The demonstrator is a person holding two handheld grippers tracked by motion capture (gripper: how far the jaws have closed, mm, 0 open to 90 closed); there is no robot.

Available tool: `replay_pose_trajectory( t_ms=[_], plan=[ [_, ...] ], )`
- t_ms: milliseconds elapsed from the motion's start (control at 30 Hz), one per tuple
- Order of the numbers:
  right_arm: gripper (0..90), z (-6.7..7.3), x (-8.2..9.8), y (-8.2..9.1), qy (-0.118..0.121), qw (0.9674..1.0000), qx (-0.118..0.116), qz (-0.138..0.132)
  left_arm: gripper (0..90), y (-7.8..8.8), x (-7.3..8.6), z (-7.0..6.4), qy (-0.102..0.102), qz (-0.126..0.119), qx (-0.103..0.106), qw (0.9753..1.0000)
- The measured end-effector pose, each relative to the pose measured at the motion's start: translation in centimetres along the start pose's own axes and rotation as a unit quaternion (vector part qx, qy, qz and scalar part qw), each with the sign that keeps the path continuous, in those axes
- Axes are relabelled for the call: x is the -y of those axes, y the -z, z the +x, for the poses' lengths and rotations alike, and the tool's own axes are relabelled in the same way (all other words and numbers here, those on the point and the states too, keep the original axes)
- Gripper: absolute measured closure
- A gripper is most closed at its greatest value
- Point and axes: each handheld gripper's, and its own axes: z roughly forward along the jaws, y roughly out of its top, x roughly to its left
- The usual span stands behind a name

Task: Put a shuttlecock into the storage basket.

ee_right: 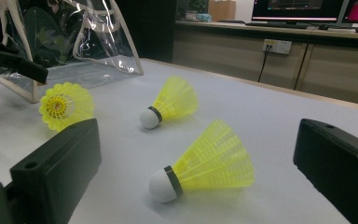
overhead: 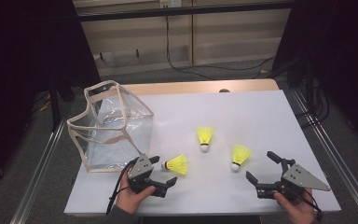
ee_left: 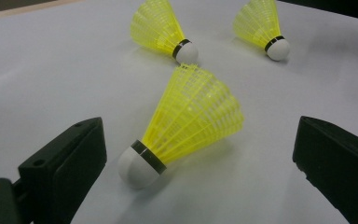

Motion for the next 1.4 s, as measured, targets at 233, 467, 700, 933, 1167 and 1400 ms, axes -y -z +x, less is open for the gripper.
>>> replay_pose_trajectory(
  t_ms=[233, 467, 700, 933, 1167, 1400],
  plan=[
    [0.6, 0.0, 0.0, 0.0, 0.0, 1.0, 0.0, 0.001, 2.6, -0.4, -0.1, 0.0, 0.019, 0.006, -0.008, 0.9998],
    [0.7, 0.0, 0.0, 0.0, 0.0, 1.0, 0.0, 0.0, 5.9, -0.6, -0.3, 0.0, 0.019, 0.022, -0.015, 0.9995],
    [0.7, 0.0, -0.1, 0.0, 0.002, 1.0, -0.001, -0.001, 7.2, -1.0, -0.3, -0.2, 0.008, 0.035, -0.025, 0.999],
    [0.7, 0.1, -0.1, 0.0, 0.002, 1.0, -0.002, -0.001, 7.8, -1.3, -0.3, -0.3, 0.002, 0.045, -0.021, 0.9988],
    [0.7, 0.0, -0.1, 0.0, 0.002, 1.0, 0.0, -0.001, 8.4, -1.6, -0.3, -0.2, 0.001, 0.05, -0.018, 0.9986],
    [0.7, 0.0, -0.1, 0.0, 0.002, 1.0, -0.001, -0.003, 9.2, -1.9, -0.2, -0.2, -0.005, 0.06, -0.017, 0.9981]
  ],
)
